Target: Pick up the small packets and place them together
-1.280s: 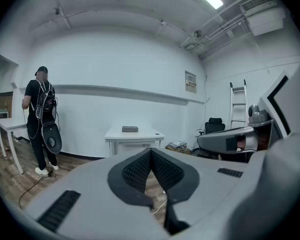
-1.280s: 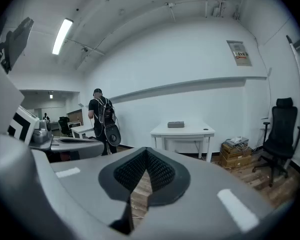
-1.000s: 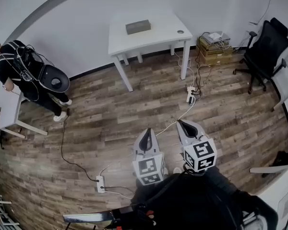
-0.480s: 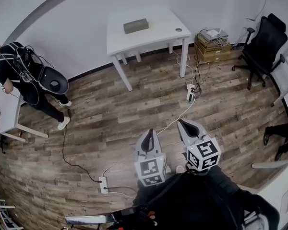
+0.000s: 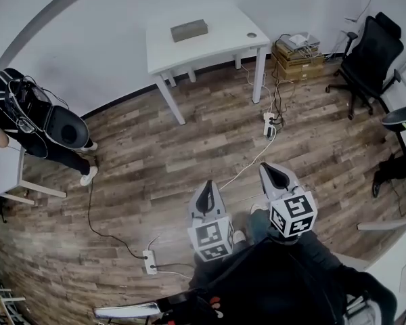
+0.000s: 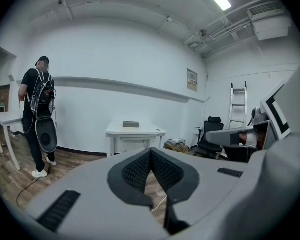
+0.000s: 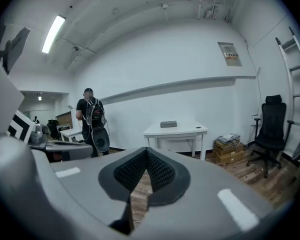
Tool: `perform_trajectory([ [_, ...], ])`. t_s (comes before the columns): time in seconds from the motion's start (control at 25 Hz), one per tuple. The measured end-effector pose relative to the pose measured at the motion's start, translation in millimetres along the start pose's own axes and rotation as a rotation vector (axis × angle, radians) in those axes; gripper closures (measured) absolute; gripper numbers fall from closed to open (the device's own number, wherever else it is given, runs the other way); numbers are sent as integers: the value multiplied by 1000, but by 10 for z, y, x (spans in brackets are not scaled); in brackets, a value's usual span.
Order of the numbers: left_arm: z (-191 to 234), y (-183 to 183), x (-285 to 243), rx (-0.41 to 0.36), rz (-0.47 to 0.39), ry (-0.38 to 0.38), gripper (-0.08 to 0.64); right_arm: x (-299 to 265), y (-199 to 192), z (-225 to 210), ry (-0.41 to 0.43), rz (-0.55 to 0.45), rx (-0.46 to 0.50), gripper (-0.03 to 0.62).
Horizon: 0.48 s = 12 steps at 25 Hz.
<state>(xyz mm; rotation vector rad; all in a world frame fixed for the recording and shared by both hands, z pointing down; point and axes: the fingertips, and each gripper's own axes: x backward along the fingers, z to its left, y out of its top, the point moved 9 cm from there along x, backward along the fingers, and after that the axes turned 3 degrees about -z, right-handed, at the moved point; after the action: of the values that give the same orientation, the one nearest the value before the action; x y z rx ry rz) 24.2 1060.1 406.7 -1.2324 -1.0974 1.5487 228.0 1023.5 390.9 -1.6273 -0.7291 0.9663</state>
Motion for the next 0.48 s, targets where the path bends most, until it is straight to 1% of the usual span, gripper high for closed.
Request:
perform_trajectory([
  [0.08, 51, 7, -95, -6, -6, 8, 560, -115, -9, -64, -13, -1, 4, 592],
  [0.2, 99, 9, -291, 8, -10, 31, 559, -319, 9, -192, 7, -15, 11, 592],
  [0.36, 122, 96, -782, 14, 0, 44, 560, -789, 141, -481, 35, -20, 16, 592],
  [0.48, 125, 256, -1220, 10, -5, 45, 560, -1163, 300, -736, 40, -8, 28, 592],
])
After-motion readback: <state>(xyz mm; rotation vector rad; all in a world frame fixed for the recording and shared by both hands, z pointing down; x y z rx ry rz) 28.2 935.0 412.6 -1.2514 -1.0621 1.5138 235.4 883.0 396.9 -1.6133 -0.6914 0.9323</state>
